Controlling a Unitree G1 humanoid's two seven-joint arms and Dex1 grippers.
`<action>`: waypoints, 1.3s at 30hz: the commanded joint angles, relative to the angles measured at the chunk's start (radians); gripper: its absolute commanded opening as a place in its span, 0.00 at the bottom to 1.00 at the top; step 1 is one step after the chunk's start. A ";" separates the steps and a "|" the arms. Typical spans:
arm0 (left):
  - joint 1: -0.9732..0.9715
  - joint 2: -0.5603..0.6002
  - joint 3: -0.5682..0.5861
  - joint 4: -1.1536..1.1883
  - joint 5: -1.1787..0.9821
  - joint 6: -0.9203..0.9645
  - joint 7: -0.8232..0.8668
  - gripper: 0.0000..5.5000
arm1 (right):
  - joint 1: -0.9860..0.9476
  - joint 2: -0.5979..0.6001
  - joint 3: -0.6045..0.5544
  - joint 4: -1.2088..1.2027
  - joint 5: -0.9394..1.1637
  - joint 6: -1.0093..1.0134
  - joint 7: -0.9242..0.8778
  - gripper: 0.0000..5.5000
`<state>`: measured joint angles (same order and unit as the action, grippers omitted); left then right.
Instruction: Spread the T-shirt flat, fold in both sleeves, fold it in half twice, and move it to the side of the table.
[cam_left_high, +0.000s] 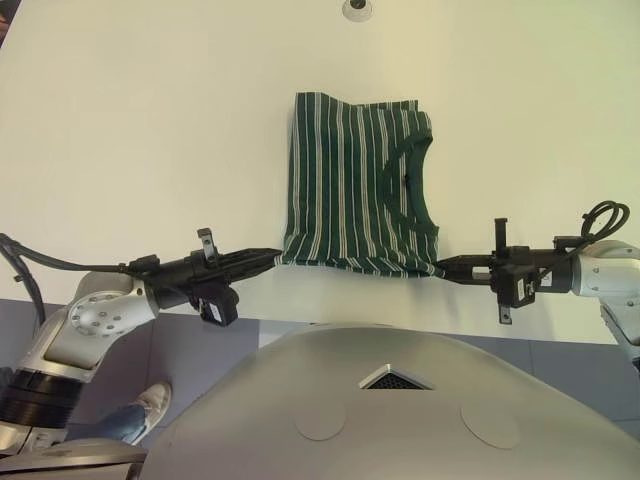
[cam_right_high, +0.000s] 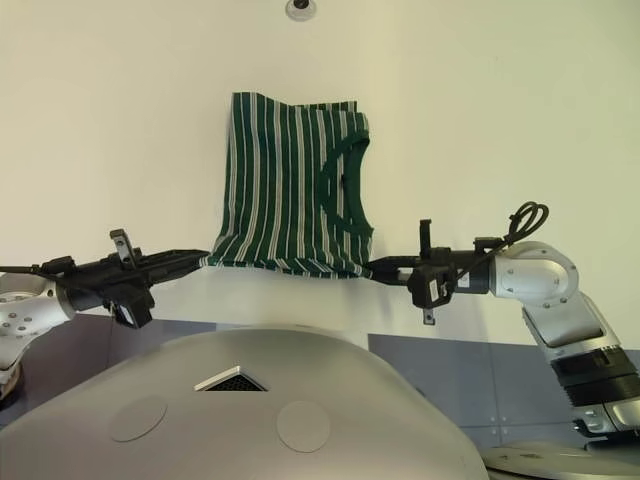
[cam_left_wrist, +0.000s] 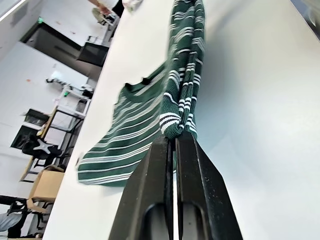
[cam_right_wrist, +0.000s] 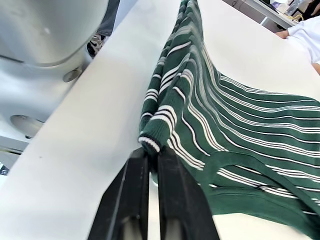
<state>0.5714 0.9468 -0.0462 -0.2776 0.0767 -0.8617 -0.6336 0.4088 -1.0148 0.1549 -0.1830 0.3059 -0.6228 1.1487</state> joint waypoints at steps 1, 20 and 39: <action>0.053 0.025 0.103 -0.007 -0.049 -0.029 0.008 0.00 | 0.043 -0.044 -0.048 -0.052 0.059 -0.005 0.040 0.01; -0.326 -0.232 -0.038 0.173 0.020 0.144 0.059 0.00 | -0.293 0.206 -0.049 0.164 -0.229 0.052 -0.169 0.00; -0.761 -0.449 -0.167 0.681 0.298 0.266 0.256 0.00 | -0.632 0.387 0.081 0.573 -0.653 0.058 -0.530 0.00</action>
<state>-0.1570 0.5115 -0.1933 0.3499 0.3555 -0.5950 -0.3956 -0.2073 -0.6308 0.2183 0.3670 -0.3190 -0.5744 0.6335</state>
